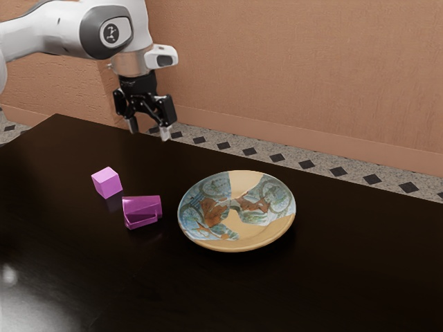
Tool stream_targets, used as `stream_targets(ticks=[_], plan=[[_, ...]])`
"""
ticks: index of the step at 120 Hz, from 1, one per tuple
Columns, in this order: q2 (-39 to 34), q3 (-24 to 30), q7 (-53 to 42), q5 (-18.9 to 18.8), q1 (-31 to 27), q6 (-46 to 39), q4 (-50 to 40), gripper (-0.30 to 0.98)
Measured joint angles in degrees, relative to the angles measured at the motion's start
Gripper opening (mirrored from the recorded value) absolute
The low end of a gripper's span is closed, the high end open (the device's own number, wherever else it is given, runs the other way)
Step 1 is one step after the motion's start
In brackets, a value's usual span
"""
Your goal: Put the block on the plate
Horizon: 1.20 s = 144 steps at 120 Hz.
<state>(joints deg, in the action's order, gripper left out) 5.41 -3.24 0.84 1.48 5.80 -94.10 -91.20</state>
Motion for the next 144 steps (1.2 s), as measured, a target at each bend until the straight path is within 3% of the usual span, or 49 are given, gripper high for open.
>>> stream_targets(ticks=[32, 60, 86, 105, 144], plan=[[0.6, -0.01, -0.83, -0.03, 0.13, -0.9, 0.1, 0.69], [13.92, -3.45, 0.87, 1.8, -2.68, -3.17, 10.96, 0.69], [24.7, -10.46, 9.5, 4.41, -4.98, -4.16, 20.08, 0.68], [28.67, -19.48, 17.38, 9.24, -7.1, -4.21, 22.03, 0.69], [35.07, -26.12, 33.55, 15.88, -10.62, -5.66, 23.08, 0.69]])
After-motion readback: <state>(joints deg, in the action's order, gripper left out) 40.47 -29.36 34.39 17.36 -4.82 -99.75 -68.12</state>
